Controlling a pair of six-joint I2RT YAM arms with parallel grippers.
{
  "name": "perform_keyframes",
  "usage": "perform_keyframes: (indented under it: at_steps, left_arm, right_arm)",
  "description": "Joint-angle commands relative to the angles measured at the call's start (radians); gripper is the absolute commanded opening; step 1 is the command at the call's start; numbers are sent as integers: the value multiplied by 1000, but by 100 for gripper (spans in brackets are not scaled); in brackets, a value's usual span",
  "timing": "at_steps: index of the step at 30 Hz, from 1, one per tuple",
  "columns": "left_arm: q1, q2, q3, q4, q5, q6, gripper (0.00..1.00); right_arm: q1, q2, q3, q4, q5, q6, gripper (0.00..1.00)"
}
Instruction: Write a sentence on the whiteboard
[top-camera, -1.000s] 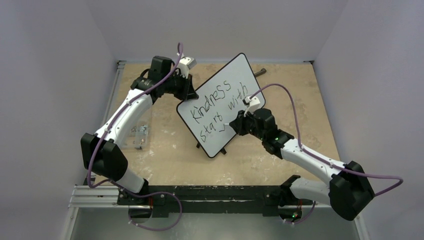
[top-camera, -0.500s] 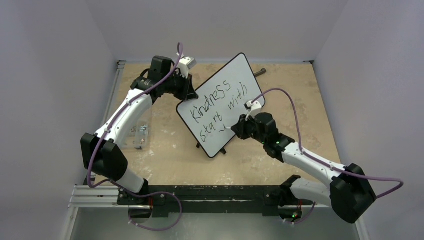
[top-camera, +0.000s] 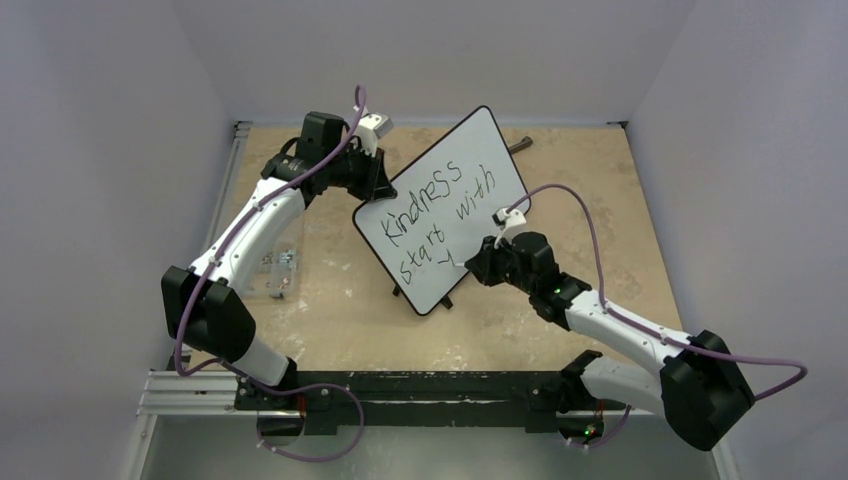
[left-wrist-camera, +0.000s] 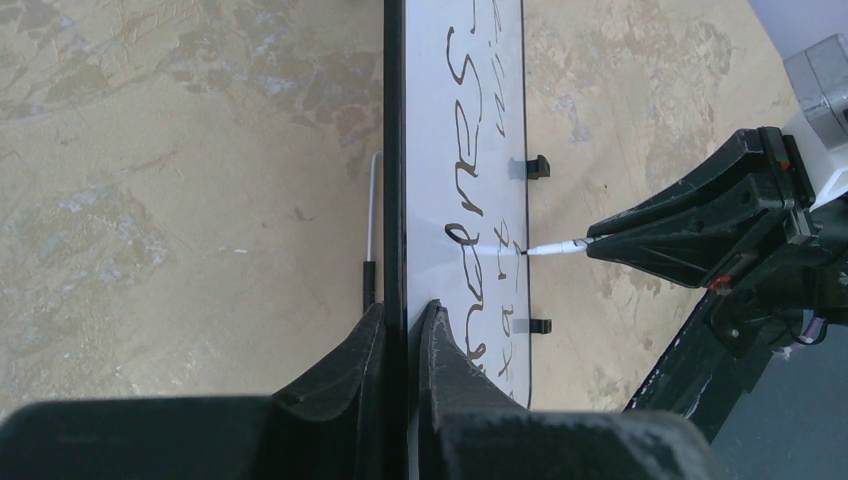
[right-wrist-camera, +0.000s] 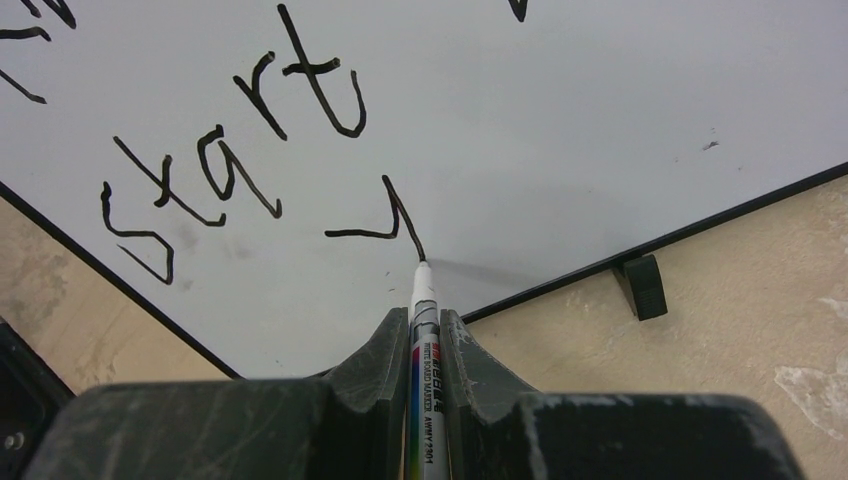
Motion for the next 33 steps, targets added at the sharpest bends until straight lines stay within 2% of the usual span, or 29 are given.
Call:
perform_keyframes:
  at_steps: [1,15,21,26,33]
  left_arm:
    - [-19,31,-21,-135,-128,118,0]
    - [-20,28,-21,-137,-133,121,0]
    - [-16,31,-21,-137,-136,120,0]
    - [-9,32,-15,-137,-129,119,0]
    - [-9,31,-17,-138,-123,117,0]
  right_arm:
    - [4,5,-13,9,-49,15,0]
    - [11,66,135,31,-147,2,0]
    - [12,-11,180,-50,-158,-22,0]
    - [10,-86,174,-90,-138,-22,0]
    - [4,-64,148,-90,16,-11,0]
